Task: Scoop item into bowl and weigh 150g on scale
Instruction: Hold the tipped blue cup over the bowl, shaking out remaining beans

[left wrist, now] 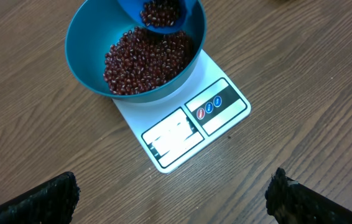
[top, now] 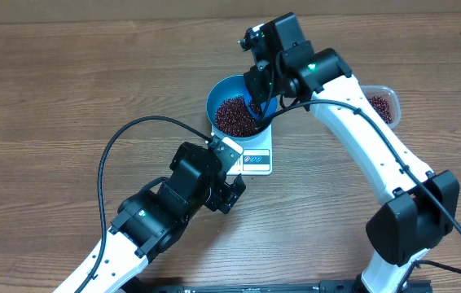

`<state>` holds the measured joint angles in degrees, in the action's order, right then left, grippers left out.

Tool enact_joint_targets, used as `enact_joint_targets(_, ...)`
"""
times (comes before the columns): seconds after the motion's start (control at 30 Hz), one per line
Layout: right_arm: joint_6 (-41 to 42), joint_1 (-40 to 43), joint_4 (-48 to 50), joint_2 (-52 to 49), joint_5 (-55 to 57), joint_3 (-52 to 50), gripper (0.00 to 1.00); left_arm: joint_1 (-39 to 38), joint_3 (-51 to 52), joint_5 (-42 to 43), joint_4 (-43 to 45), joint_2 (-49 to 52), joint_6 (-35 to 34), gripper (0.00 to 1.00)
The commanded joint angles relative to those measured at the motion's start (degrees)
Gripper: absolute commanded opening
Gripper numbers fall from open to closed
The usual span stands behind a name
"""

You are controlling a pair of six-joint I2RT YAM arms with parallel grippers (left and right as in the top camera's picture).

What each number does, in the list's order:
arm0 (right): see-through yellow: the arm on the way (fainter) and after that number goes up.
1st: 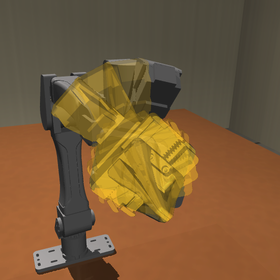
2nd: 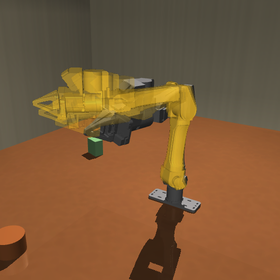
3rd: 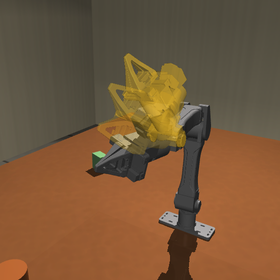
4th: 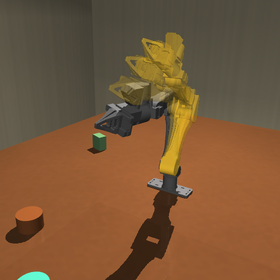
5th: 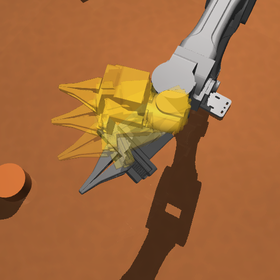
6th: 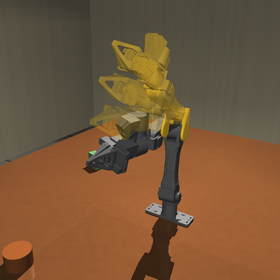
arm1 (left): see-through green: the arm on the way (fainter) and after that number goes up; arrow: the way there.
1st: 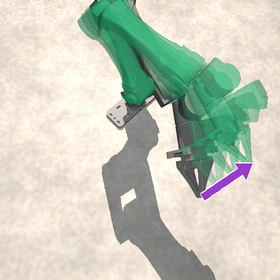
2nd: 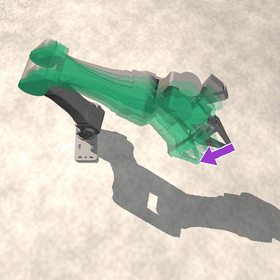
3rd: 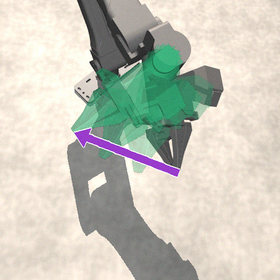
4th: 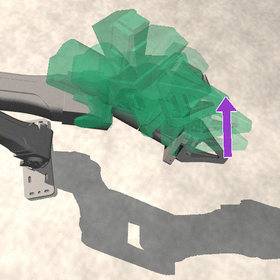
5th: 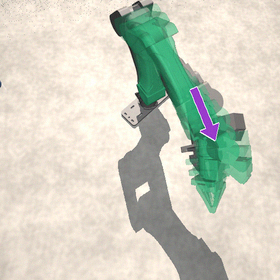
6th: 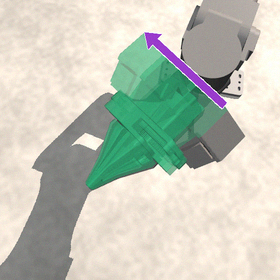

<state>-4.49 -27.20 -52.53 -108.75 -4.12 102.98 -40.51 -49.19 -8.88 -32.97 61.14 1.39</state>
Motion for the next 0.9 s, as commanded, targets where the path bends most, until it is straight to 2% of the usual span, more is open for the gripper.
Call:
enact_joint_targets(0.0, -0.33, -1.81, -0.02, 2.58, 3.39, 2.12, 0.04, 0.09, 0.31, -0.70, 0.17, 0.26, -0.74, 1.00)
enact_joint_targets(0.17, -0.33, -3.08, 0.17, 2.58, 8.83, 2.12, 0.04, 0.09, 0.31, -0.70, 0.17, 0.26, -0.74, 1.00)
enact_joint_targets(0.87, -0.28, -3.06, 0.98, 2.58, 9.66, 2.10, 0.04, 0.09, 0.31, -0.72, 0.17, 0.26, -0.74, 0.99)
